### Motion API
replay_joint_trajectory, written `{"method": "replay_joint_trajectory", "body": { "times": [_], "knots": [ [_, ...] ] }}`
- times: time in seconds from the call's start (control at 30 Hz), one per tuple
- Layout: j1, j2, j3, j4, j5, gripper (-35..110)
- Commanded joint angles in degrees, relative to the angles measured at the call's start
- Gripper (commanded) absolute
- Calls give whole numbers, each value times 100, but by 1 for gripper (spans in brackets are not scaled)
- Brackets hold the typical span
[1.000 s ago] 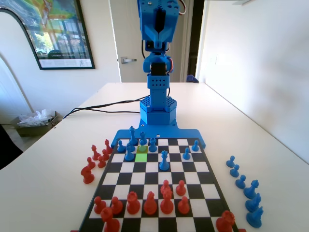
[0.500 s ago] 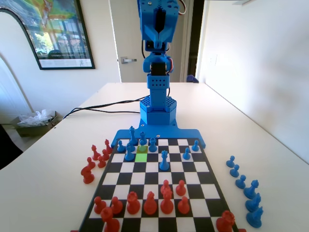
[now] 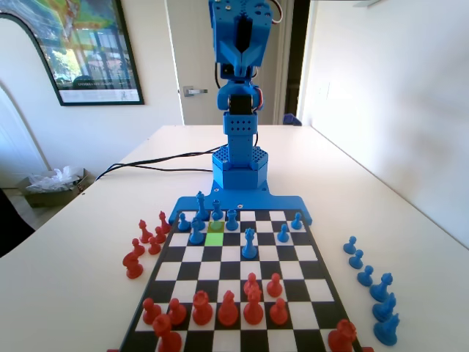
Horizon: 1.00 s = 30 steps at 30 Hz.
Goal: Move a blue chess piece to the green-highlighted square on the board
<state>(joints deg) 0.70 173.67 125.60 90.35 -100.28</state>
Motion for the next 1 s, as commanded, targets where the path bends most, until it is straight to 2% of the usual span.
{"method": "replay_joint_trajectory", "body": {
  "times": [0.0, 0.13, 0.33, 0.67, 0.83, 0.97],
  "knots": [
    [-88, -79, -404, -9, -176, 1],
    [-255, -519, -844, 281, -404, 1],
    [-519, -1239, -1556, 712, -1362, 1],
    [-589, -2610, -2206, 835, -3700, 1],
    [-167, -3252, -2373, 984, -5282, 1],
    [272, -3542, -1890, 642, -6478, 1]
  ]
}}
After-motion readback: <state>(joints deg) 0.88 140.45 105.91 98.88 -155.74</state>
